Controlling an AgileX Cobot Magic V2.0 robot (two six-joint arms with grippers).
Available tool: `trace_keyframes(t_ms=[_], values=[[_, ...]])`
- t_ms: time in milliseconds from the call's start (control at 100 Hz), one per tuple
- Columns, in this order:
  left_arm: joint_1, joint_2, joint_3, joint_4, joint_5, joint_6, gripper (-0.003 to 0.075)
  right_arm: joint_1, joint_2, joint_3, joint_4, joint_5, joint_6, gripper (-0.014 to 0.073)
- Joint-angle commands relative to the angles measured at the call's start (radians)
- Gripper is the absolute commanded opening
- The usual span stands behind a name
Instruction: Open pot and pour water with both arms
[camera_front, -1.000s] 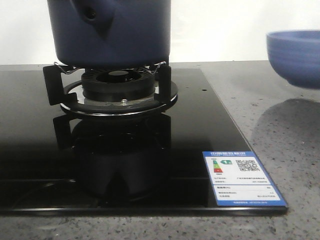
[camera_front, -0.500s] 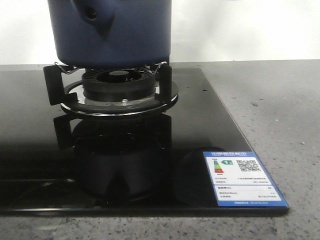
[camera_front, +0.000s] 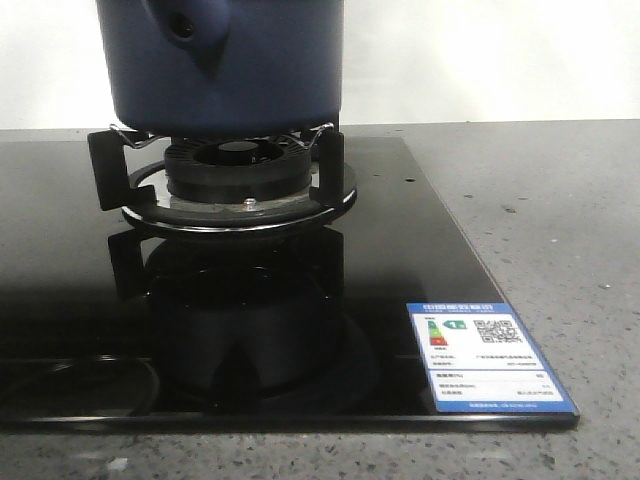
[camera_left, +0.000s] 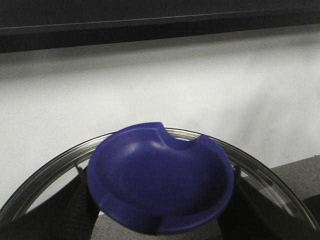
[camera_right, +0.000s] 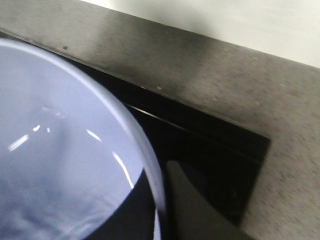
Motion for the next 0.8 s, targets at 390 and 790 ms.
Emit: trace_keyframes(t_ms=[390, 790], values=[[0.002, -0.028, -0.038, -0.05, -0.003, -0.011, 0.0379, 0.101, -0.066, 0.031, -0.041, -0.336, -0.096, -0.0041], [0.002, -0.028, -0.038, -0.05, -0.003, -0.011, 0.0379, 0.131, -0.242, 0.398, -0.049, -0.796, -0.208, -0.0041]])
